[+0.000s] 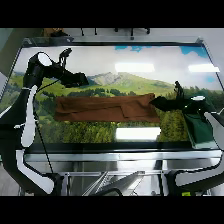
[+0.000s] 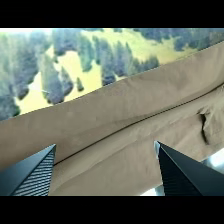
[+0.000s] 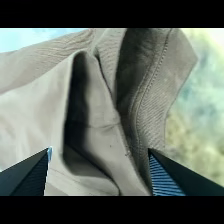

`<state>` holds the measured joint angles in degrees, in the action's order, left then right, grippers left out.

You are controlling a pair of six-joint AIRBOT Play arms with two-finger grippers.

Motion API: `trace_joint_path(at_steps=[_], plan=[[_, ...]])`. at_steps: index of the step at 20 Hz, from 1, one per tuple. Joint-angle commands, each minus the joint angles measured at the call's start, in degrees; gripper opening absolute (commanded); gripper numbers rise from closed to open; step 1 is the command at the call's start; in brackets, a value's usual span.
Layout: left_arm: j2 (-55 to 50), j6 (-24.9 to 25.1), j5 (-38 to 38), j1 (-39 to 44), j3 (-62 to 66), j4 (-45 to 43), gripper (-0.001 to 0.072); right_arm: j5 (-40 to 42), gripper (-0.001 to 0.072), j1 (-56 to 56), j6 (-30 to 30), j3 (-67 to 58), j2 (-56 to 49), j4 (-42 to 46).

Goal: Fold the shirts.

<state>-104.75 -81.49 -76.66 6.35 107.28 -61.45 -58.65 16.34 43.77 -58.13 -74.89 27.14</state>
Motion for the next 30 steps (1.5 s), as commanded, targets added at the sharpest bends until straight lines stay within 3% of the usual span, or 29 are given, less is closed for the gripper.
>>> trace_joint_path(at_steps=[1,17,18,20,21,22,24,25,27,30], plan=[[0.0,0.0,0.2,0.0,0.0,0.0,0.0696,2.8,0.0698,0.2,0.0,-0.1,-0.5,0.8],[0.0,0.0,0.1,0.0,0.0,0.0,0.0696,0.4,0.0689,-4.7,1.3,-0.4,-6.5,1.1],[0.0,0.0,0.1,0.1,0.0,0.0,0.0696,0.5,0.0618,-4.9,1.3,-0.4,-6.6,1.0],[0.0,0.0,0.2,0.3,0.0,0.0,0.0696,0.9,0.0317,-4.9,1.3,-0.4,-6.6,0.0],[0.0,0.0,0.3,0.5,-0.4,0.2,0.0655,0.7,0.0100,-4.9,1.3,-0.4,-6.5,-1.1],[0.0,0.0,0.4,1.1,-1.3,0.1,0.0451,0.4,0.0017,-4.9,1.3,-0.4,-6.3,-2.0],[0.0,0.0,1.4,2.5,-4.4,0.1,0.0067,0.0,0.0016,-4.9,1.3,-0.8,-3.8,-3.0],[0.0,0.1,2.9,3.6,-6.2,0.2,0.0019,-0.9,0.0015,-4.9,1.3,-1.4,-1.8,-2.9],[0.0,0.1,7.7,7.0,-10.6,0.5,0.0019,-4.7,0.0015,-4.9,3.3,-3.7,3.0,-2.7],[-1.8,0.2,18.1,14.4,-16.2,7.8,0.0019,-12.9,0.0015,-4.9,7.5,-8.0,10.0,-2.7]])
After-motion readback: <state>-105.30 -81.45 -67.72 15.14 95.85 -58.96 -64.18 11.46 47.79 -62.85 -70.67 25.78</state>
